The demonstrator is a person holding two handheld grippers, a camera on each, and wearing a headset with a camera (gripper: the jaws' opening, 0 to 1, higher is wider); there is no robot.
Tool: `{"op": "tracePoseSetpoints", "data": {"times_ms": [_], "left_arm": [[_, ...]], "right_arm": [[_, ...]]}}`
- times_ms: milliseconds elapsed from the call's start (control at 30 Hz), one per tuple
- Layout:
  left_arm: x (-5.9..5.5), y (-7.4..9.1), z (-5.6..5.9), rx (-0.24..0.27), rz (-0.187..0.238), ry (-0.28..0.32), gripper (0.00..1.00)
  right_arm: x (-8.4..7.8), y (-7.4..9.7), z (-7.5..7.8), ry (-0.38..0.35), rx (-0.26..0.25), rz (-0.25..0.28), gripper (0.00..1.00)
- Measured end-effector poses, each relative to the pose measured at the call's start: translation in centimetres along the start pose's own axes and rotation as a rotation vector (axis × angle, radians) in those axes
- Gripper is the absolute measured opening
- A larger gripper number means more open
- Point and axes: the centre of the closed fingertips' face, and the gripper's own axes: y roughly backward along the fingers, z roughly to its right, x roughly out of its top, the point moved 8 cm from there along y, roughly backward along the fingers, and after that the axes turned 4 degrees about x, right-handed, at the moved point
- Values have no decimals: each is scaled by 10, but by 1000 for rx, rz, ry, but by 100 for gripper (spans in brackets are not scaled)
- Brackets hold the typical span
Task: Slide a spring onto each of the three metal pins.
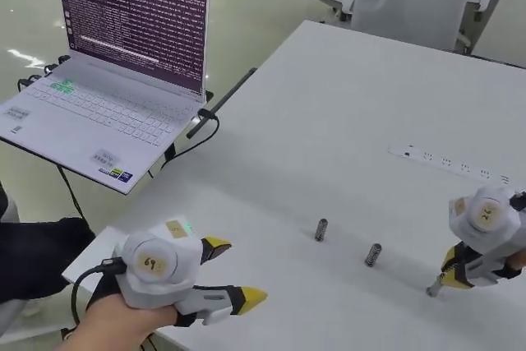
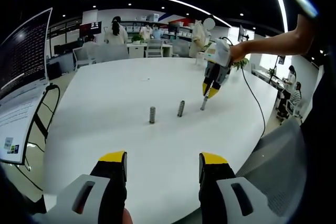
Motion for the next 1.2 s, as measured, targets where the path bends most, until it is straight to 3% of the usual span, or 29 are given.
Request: {"op": "tracePoseSetpoints", "data": {"times_ms": [600, 1200], "left_arm": [[-1, 4, -2, 7, -3, 4, 50], [-1, 3, -1, 9, -6, 6, 51]], "right_arm": [[-4, -26, 1, 30, 25, -67, 9], [-7, -36, 7, 1, 16, -65, 11]]}}
